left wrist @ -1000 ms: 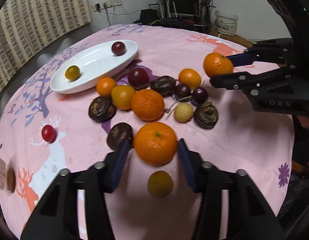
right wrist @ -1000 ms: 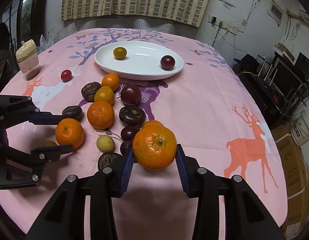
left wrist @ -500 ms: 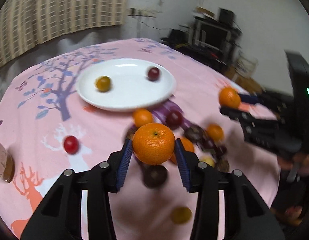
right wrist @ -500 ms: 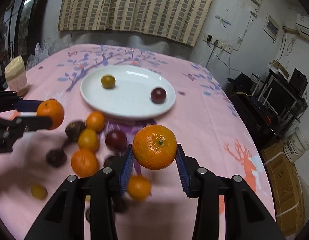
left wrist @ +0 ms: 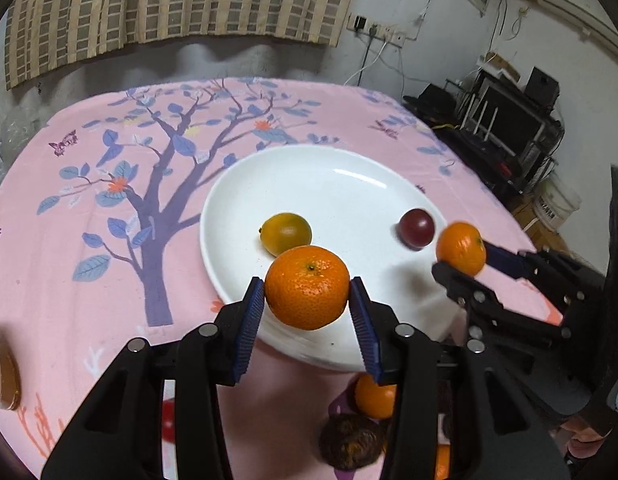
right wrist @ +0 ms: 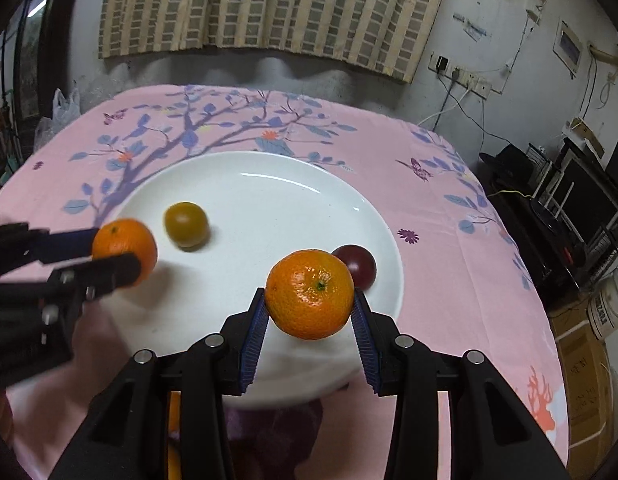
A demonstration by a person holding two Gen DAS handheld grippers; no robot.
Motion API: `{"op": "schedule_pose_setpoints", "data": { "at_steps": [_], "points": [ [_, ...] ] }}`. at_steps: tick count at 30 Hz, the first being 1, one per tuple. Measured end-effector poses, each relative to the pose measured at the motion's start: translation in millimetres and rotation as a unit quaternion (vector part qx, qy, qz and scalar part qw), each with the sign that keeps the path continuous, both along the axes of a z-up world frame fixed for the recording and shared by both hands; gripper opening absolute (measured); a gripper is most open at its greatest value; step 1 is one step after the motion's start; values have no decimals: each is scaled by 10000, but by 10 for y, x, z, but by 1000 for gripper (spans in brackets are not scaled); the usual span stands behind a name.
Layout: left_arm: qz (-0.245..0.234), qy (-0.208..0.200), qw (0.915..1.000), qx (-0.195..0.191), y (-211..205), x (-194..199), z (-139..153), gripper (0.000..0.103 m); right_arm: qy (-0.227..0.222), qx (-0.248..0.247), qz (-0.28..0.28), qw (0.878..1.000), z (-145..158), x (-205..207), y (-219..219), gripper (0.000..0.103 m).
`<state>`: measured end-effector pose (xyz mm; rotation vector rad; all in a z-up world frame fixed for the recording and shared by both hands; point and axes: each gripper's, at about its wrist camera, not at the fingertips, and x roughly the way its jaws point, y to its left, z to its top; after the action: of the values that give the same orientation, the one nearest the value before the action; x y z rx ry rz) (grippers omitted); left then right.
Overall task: Organize fruits
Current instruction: 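Place both oranges on the white plate and open both grippers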
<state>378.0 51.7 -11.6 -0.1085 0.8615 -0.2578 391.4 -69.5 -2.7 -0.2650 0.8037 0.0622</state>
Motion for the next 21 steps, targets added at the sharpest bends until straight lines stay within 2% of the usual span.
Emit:
{"op": "schedule_pose_setpoints", "data": {
  "at_steps": [3,4,5,6,7,9,12,15,18,21],
  "points": [
    [-26,106,9999,31,-28,80,-100,44,151,-15,-86,9998,-110,144,-14,44],
    [-16,139,9999,65,-34,84,-114,48,197,-31,-153,9997,-133,172,-23,52],
    [19,138,9999,77,-21,75,-116,72,182,-85,-211,9996,-138,171,-27,59],
    [110,52,9999,77,7,35,-81,85,47,-164,-276,9995,-110,127,-41,67],
    [217,-114,9997,61,33,-14,-40,95,-98,-214,-286,9993,-70,69,-53,67],
    [402,-427,9983,66,83,-119,86,95,-292,-321,-207,9988,24,-119,-76,67],
    [437,-543,9975,-97,163,-265,283,97,-494,-424,-81,9978,145,-429,-139,71],
    [613,-641,9960,-63,235,-410,390,98,-618,-654,40,9959,211,-851,-223,73],
    [656,-631,9958,79,272,-533,385,98,-569,-695,31,9960,184,-1272,-359,73],
    [604,-444,9970,200,340,-693,265,98,-275,-337,-24,9990,68,-1714,-523,73]
  ]
}}
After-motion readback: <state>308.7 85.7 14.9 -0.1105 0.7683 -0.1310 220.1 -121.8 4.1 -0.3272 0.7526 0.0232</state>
